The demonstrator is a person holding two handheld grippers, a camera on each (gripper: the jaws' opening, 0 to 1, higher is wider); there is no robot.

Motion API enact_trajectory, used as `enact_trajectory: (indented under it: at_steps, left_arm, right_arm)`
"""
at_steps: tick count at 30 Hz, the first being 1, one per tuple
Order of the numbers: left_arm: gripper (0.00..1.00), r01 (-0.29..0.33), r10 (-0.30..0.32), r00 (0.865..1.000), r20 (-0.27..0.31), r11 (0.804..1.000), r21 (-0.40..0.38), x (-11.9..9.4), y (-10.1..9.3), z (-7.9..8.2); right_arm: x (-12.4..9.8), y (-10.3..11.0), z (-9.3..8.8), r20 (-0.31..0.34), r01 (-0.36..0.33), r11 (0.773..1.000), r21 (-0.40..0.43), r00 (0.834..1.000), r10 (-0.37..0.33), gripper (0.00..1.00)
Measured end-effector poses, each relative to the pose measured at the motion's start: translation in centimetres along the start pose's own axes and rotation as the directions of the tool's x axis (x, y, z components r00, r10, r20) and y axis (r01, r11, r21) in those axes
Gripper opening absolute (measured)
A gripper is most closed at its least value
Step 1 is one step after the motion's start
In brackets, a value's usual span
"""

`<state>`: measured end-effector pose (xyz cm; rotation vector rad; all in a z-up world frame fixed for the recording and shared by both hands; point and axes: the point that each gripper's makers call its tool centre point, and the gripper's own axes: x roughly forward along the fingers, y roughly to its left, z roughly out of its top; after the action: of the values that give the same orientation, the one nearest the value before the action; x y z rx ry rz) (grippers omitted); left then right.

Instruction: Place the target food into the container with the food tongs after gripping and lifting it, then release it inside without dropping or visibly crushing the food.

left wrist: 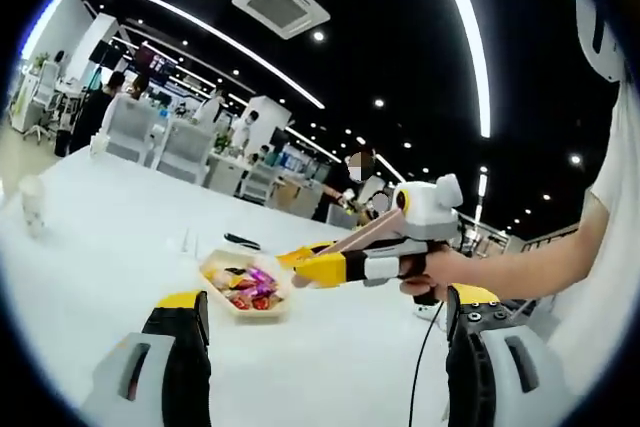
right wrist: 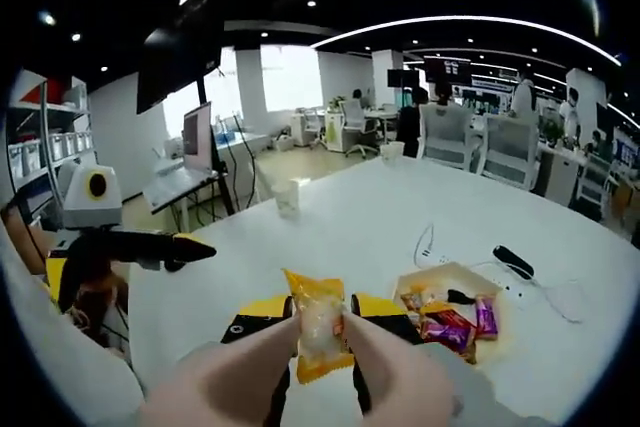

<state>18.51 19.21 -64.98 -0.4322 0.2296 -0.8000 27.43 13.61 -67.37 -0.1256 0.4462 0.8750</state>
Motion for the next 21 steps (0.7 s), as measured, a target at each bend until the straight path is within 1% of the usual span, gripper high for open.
enact_trajectory:
  at_steps: [2, 3, 4, 9, 11, 12, 16, 20, 21]
  left_arm:
    - [0.99, 0.002, -0.002, 1.0, -0.002, 1.0, 0.009, 0.0, -0.2, 0.0]
    - [0.99, 0.007, -0.007, 1.0, 0.011, 1.0, 0.028, 0.0, -0.4, 0.3]
    - [0.99, 0.011, -0.011, 1.0, 0.014, 1.0, 0.027, 0.1, -0.5, 0.4]
    - [0.99, 0.026, -0.026, 1.0, -0.003, 0.999, 0.031, 0.6, -0.9, 0.4]
    - [0.99, 0.022, -0.022, 1.0, -0.005, 0.999, 0.034, 0.8, -0.9, 0.3]
    - [0.99, 0.018, -0.018, 1.0, -0.003, 0.999, 0.036, 0.8, -0.9, 0.2]
    - [0.99, -0.001, 0.002, 1.0, -0.02, 0.999, 0.034, 1.3, -0.8, -0.8]
    - [0.99, 0.009, -0.008, 1.0, -0.024, 0.999, 0.032, 1.7, -1.6, -1.3]
    - [0.99, 0.015, -0.014, 1.0, -0.025, 0.999, 0.03, 1.9, -1.8, -1.4]
  right_arm:
    - [-0.1, -0.3, 0.4, 0.007, 0.003, 1.0, -0.009, 1.0, -0.003, 0.22]
    - [-0.2, -0.6, 0.6, 0.008, 0.008, 1.0, -0.02, 1.0, -0.008, 0.22]
    - [-0.3, -0.8, 0.7, 0.006, 0.009, 1.0, -0.021, 1.0, -0.009, 0.22]
    - [-1.2, -1.8, 1.6, 0.015, 0.023, 0.999, -0.034, 1.0, -0.022, 0.22]
    - [-1.5, -2.1, 1.7, 0.011, 0.032, 0.997, -0.067, 0.999, -0.032, 0.22]
    - [-1.6, -2.2, 1.6, 0.003, 0.035, 0.995, -0.088, 0.999, -0.035, 0.22]
    - [-2.0, -2.1, 1.7, 0.0, 0.031, 0.995, -0.098, 1.0, -0.032, 0.22]
    - [-2.6, -2.2, 2.0, 0.006, 0.032, 0.993, -0.117, 0.999, -0.032, 0.23]
    - [-2.8, -2.3, 2.0, 0.004, 0.041, 0.99, -0.136, 0.999, -0.041, 0.23]
